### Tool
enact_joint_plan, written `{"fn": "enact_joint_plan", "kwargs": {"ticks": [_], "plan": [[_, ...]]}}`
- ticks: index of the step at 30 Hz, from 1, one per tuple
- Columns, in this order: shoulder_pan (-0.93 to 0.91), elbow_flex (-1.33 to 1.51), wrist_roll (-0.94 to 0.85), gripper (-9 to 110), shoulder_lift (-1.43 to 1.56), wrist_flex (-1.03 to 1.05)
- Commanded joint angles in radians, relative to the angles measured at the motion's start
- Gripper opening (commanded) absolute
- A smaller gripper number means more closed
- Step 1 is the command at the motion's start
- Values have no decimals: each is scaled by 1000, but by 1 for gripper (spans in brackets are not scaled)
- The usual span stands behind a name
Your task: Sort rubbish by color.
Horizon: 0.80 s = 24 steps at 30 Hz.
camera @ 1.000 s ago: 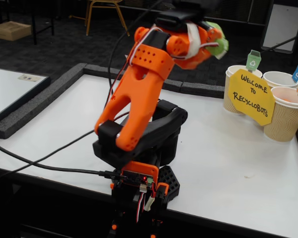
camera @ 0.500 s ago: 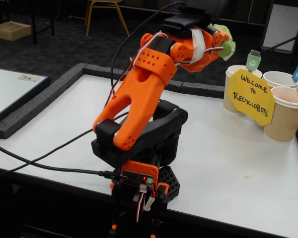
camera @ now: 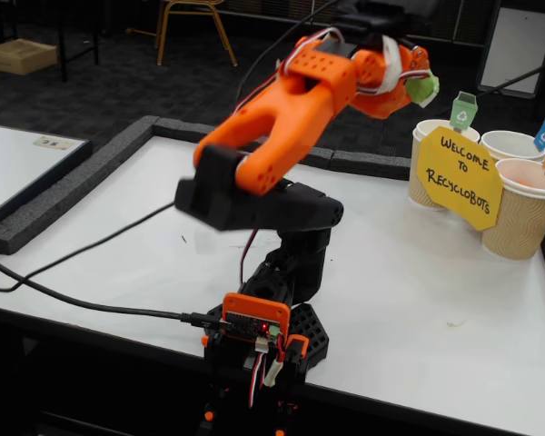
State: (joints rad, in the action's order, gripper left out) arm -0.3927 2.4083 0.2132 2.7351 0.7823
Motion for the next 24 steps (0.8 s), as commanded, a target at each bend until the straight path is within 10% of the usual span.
{"fn": "enact_joint_plan", "kwargs": {"ticks": [1, 24], "plan": [[15, -183, -17, 0, -83, -32], [3, -523, -17, 0, -483, -78]]}}
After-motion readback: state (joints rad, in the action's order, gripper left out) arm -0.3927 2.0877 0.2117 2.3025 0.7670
